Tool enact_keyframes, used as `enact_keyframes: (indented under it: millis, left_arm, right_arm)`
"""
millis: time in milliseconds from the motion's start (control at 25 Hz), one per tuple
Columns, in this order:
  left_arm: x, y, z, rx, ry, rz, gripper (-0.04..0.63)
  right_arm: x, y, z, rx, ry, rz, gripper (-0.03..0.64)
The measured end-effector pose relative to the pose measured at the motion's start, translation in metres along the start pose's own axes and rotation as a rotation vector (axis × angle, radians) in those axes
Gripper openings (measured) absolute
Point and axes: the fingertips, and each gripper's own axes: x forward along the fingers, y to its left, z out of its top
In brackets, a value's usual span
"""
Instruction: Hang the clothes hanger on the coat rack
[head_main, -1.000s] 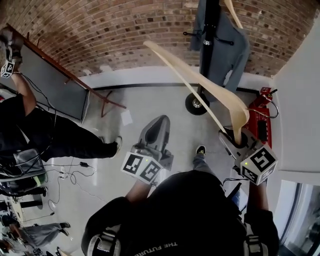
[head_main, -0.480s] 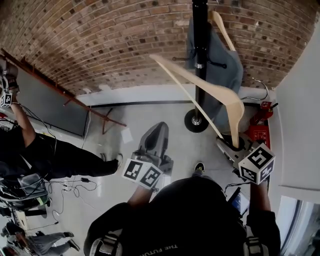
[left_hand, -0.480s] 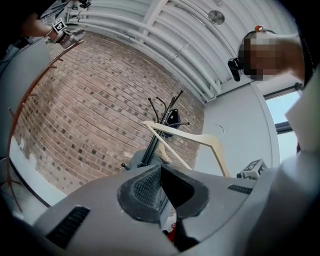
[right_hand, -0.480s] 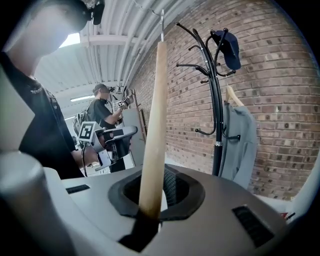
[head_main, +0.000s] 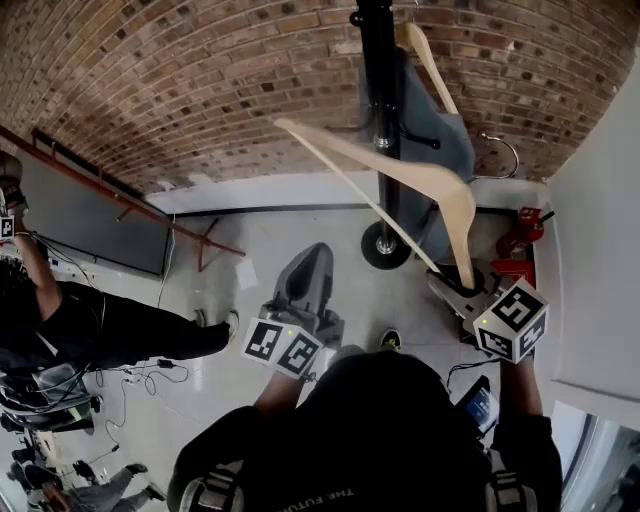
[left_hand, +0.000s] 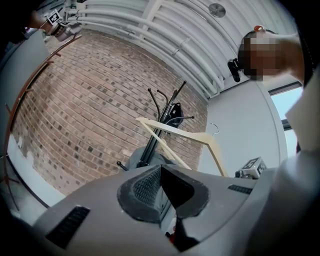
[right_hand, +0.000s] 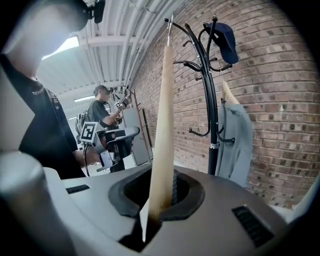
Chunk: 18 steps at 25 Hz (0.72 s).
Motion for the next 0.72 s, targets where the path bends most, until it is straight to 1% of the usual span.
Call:
enact_keyframes:
  millis: [160, 440, 560, 720]
  left_arm:
    - [0.006, 0.008, -0.001, -0.008, 0.005, 0.021, 0.02]
    - [0.018, 0.031, 0.006, -0.009, -0.009, 0.062, 0.02]
    - [0.03, 0.045, 0.009, -0.014, -0.009, 0.058, 0.02]
    - [0.059, 0.063, 0.021, -0.013, -0.015, 0.027, 0.02]
  right_arm:
    - [0.006, -0.012, 0.009, -0.024, 0.003, 0.009, 0.044]
    - [0.02, -0.036, 0.04, -0.079, -0.012, 0.013, 0.044]
    - [0.031, -0.043, 0.049, -0.096, -0.021, 0.013, 0.044]
    - [0.047, -0.056, 0.065, -0.107, -0.018, 0.006, 0.044]
